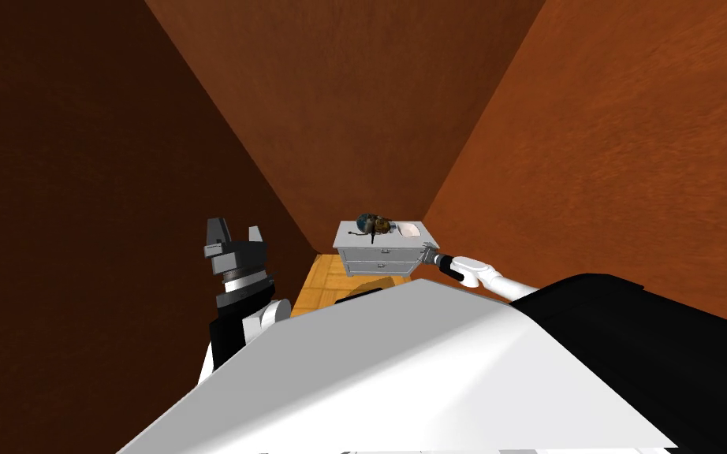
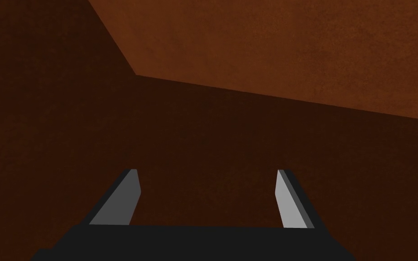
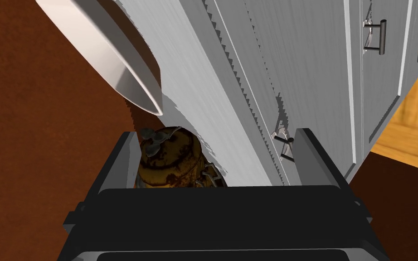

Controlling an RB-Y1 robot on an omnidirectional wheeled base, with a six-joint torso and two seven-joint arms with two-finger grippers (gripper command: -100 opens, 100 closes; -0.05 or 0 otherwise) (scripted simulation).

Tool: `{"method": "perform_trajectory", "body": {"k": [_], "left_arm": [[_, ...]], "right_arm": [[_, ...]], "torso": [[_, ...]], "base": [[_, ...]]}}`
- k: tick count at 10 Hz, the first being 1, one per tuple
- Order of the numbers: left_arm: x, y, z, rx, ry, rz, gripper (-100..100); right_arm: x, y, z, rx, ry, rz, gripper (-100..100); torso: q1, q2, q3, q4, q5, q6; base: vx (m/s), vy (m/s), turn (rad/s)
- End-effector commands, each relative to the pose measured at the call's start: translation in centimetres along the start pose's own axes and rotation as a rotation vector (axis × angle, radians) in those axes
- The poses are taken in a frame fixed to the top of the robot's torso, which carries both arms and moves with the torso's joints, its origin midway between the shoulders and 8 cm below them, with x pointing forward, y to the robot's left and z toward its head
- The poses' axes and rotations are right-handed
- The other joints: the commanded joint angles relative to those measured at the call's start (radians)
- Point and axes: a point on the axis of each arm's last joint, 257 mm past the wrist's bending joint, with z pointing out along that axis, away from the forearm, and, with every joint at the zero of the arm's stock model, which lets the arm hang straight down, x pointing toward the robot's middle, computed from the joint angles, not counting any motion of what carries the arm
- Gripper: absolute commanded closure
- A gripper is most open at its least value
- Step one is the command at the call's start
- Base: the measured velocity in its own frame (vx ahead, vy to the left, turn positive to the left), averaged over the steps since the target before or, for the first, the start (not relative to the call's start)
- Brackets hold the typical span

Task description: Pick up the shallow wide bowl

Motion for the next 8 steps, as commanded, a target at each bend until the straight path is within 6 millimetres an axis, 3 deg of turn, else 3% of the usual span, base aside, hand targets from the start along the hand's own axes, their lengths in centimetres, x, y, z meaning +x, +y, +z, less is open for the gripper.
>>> {"method": "perform_trajectory", "body": {"k": [1,3,4,6,8], "left_arm": [[0.0,0.0,0.0,0.0,0.0,0.0,0],[0.0,0.0,0.0,0.0,0.0,0.0,0],[0.0,0.0,0.0,0.0,0.0,0.0,0],[0.0,0.0,0.0,0.0,0.0,0.0,0],[0.0,0.0,0.0,0.0,0.0,0.0,0]], "right_arm": [[0.0,0.0,0.0,0.0,0.0,0.0,-100],[0.0,0.0,0.0,0.0,0.0,0.0,-100],[-0.1,-3.1,-0.2,0.048,0.009,-0.043,-100],[0.3,-4.5,-0.3,0.072,0.022,-0.06,-100],[3.5,-5.2,-0.7,0.087,0.095,-0.076,-100]], "torso": [[0.0,0.0,0.0,0.0,0.0,0.0],[0.0,0.0,0.0,0.0,0.0,0.0],[0.0,0.0,0.0,0.0,0.0,0.0],[-0.01,-0.002,-0.001,0.0,-0.002,0.0],[-0.006,-0.008,-0.005,-0.002,-0.002,-0.001]], "base": [[-0.004,-0.001,-0.014],[-0.005,-0.001,-0.017],[0.004,-0.113,-0.163],[0.059,-0.145,-0.025],[0.158,-0.031,0.256]]}}
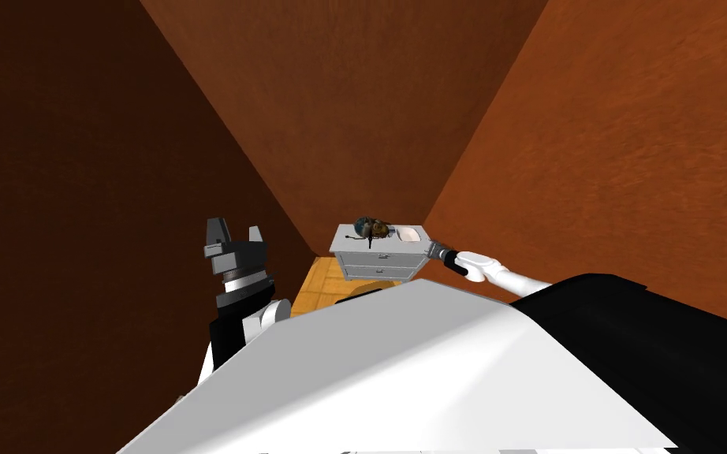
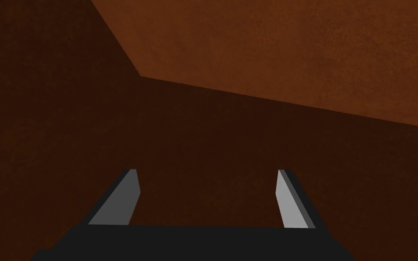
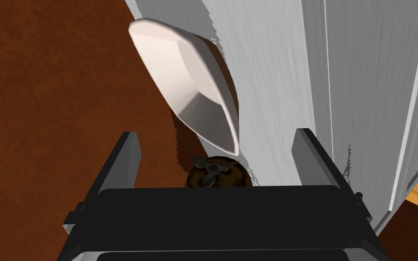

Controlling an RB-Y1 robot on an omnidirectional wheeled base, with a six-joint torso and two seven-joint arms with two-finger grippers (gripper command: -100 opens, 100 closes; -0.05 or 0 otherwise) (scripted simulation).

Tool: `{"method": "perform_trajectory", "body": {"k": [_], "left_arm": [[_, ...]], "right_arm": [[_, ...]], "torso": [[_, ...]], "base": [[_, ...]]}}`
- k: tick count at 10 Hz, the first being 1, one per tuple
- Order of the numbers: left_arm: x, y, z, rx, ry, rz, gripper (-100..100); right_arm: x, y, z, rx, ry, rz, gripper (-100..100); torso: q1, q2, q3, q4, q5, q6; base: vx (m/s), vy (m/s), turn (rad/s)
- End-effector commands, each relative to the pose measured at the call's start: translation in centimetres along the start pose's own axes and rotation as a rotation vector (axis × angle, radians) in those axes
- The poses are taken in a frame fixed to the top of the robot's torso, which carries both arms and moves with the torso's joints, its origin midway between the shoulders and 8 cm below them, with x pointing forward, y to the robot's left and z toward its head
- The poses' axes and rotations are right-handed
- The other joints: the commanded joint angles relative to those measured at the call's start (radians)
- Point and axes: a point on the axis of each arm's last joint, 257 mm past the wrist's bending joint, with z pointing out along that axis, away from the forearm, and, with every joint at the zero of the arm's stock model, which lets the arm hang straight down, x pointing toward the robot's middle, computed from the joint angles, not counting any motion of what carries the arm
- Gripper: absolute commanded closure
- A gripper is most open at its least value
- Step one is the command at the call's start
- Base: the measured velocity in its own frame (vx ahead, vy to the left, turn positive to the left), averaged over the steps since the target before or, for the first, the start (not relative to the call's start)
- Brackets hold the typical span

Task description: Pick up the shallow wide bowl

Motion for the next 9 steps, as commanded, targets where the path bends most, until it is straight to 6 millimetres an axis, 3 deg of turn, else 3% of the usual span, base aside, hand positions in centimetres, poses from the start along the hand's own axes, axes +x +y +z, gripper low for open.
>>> {"method": "perform_trajectory", "body": {"k": [1,4,7,9], "left_arm": [[0.0,0.0,0.0,0.0,0.0,0.0,0],[0.0,0.0,0.0,0.0,0.0,0.0,0],[0.0,0.0,0.0,0.0,0.0,0.0,0],[0.0,0.0,0.0,0.0,0.0,0.0,0]], "right_arm": [[2.2,0.6,-0.3,-0.001,0.053,-0.012,-100],[7.9,1.5,-1.4,-0.014,0.173,-0.076,-100],[11.0,1.9,-2.4,-0.026,0.238,-0.124,-100],[14.1,3.6,-3.7,-0.059,0.301,-0.17,-100]], "torso": [[0.0,0.0,0.0,0.0,0.0,0.0],[0.007,0.001,0.0,0.0,0.002,0.0],[0.007,0.007,0.004,0.001,0.002,0.001],[0.007,0.007,0.004,0.001,0.002,0.001]], "base": [[0.172,0.036,0.262],[0.137,0.078,0.263],[0.063,0.059,0.159],[0.075,0.068,0.236]]}}
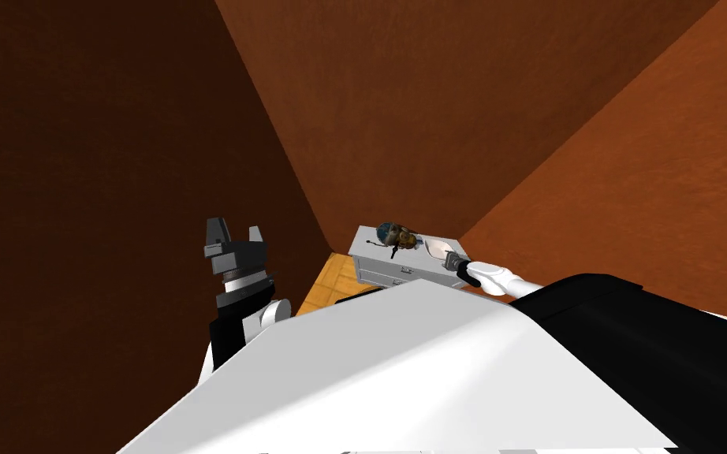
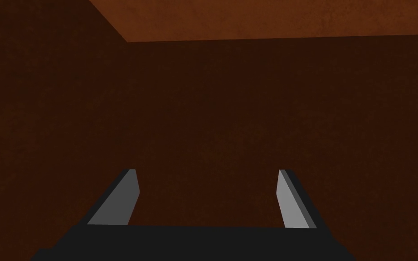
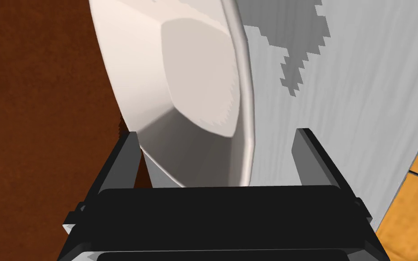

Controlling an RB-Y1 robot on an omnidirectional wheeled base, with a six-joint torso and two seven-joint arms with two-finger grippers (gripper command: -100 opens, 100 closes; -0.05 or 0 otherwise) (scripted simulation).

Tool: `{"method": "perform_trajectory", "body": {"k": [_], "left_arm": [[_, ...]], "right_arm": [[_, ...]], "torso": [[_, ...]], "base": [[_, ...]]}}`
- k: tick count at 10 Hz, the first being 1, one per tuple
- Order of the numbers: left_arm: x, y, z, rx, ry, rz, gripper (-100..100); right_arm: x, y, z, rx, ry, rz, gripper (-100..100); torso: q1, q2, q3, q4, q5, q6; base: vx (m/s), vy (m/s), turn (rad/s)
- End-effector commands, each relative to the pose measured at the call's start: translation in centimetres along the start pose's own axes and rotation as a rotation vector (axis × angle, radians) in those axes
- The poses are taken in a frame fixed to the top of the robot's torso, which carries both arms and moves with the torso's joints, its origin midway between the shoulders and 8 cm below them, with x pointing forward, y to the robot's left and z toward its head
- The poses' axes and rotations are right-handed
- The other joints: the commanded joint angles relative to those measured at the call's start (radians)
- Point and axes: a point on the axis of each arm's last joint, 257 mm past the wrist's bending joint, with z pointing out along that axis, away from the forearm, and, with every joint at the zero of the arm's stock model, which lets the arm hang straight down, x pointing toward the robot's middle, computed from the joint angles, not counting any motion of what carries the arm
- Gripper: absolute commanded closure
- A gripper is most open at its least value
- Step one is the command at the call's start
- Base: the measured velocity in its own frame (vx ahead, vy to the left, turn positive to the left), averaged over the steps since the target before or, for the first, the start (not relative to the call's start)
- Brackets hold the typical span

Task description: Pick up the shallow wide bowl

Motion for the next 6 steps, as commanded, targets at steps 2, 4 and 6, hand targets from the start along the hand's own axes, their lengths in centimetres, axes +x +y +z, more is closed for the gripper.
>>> {"method": "perform_trajectory", "body": {"k": [2,4,6], "left_arm": [[0.0,0.0,0.0,0.0,0.0,0.0,0],[0.0,0.0,0.0,0.0,0.0,0.0,0],[0.0,0.0,0.0,0.0,0.0,0.0,0]], "right_arm": [[0.9,1.3,-0.1,-0.018,0.019,-0.013,-100],[0.7,2.4,0.1,-0.021,0.026,-0.007,-100],[0.7,2.5,0.2,-0.022,0.026,-0.005,-100]], "torso": [[-0.001,0.001,0.0,0.0,0.0,0.001],[-0.004,0.005,0.003,0.001,-0.001,0.001],[-0.01,0.004,0.002,0.001,-0.002,0.001]], "base": [[0.046,0.026,0.05],[0.011,-0.017,0.037],[0.023,-0.066,0.045]]}}
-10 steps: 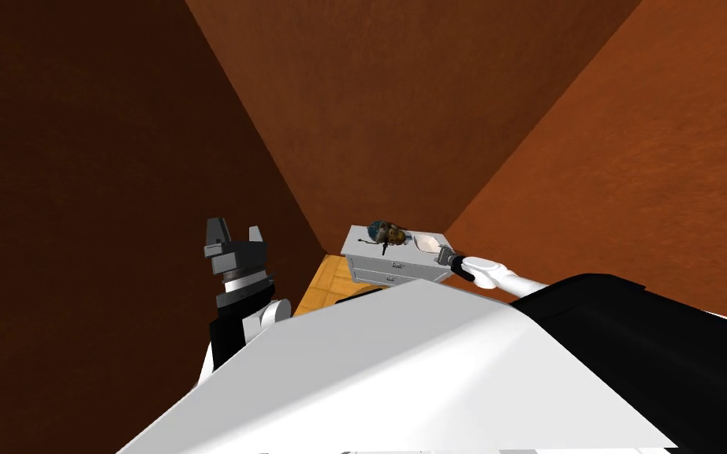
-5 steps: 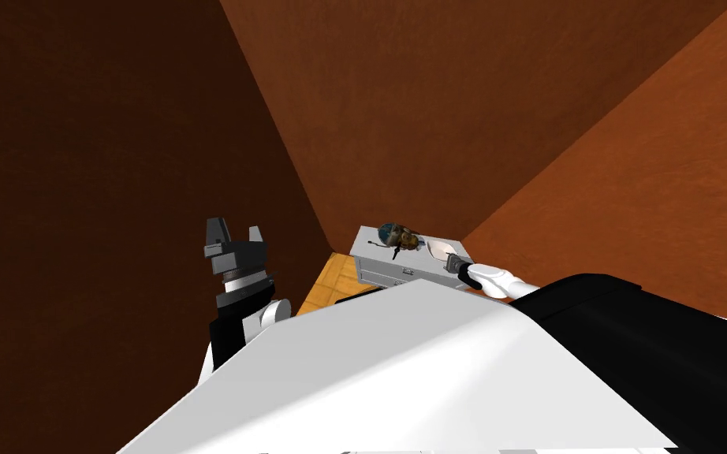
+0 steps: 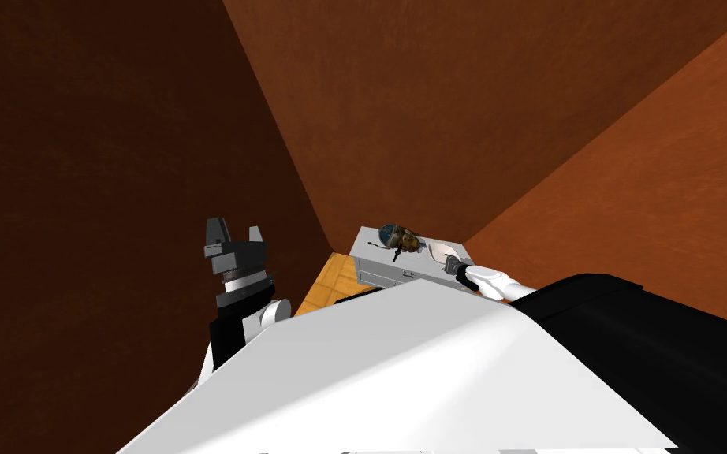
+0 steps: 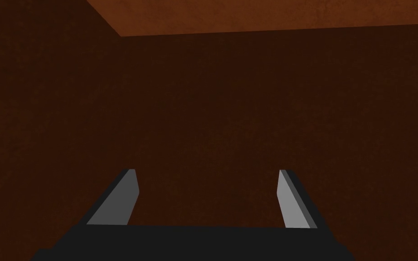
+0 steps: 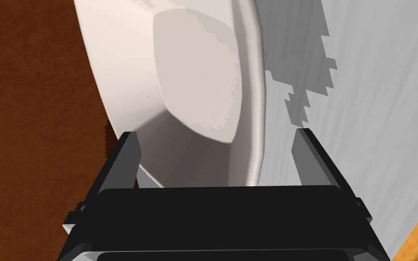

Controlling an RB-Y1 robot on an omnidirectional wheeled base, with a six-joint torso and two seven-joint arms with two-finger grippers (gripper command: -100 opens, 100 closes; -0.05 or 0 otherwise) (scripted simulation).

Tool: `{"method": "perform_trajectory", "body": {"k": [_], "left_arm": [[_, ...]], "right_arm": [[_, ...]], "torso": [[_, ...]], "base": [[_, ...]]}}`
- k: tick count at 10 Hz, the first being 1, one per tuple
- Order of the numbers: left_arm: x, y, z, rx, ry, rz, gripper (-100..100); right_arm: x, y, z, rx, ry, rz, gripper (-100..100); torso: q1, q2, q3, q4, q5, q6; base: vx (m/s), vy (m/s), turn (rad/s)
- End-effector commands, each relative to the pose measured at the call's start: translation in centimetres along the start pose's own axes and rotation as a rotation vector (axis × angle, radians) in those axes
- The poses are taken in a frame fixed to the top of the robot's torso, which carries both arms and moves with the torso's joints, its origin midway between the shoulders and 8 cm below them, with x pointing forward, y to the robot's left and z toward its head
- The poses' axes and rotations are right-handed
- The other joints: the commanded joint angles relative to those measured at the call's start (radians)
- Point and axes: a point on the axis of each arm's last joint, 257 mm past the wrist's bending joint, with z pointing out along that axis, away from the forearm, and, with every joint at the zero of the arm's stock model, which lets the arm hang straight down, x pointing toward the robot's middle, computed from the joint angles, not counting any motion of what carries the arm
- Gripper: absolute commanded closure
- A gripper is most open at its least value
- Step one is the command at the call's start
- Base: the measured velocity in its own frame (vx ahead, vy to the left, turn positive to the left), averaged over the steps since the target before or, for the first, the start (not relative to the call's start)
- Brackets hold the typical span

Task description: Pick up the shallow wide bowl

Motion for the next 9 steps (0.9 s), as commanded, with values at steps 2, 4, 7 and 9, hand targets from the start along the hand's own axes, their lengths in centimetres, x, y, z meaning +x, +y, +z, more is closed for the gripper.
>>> {"method": "perform_trajectory", "body": {"k": [2,4,7,9], "left_arm": [[0.0,0.0,0.0,0.0,0.0,0.0,0],[0.0,0.0,0.0,0.0,0.0,0.0,0],[0.0,0.0,0.0,0.0,0.0,0.0,0],[0.0,0.0,0.0,0.0,0.0,0.0,0]], "right_arm": [[0.0,-0.01,0.0,0.0,0.0,0.0,100],[0.01,-0.03,0.0,0.0,0.0,0.001,100],[0.3,-0.87,-0.35,0.001,-0.006,-0.007,100],[0.18,-0.45,-0.36,0.001,-0.003,-0.005,0]], "torso": [[0.002,0.001,0.0,0.0,0.001,0.0],[0.004,0.001,0.001,0.0,0.001,0.0],[0.005,0.002,0.001,0.001,0.002,0.0],[0.008,0.003,0.002,0.001,0.003,0.0]], "base": [[0.001,-0.004,0.0],[0.0,0.0,0.0],[-0.006,0.017,-0.027],[-0.008,0.019,-0.017]]}}
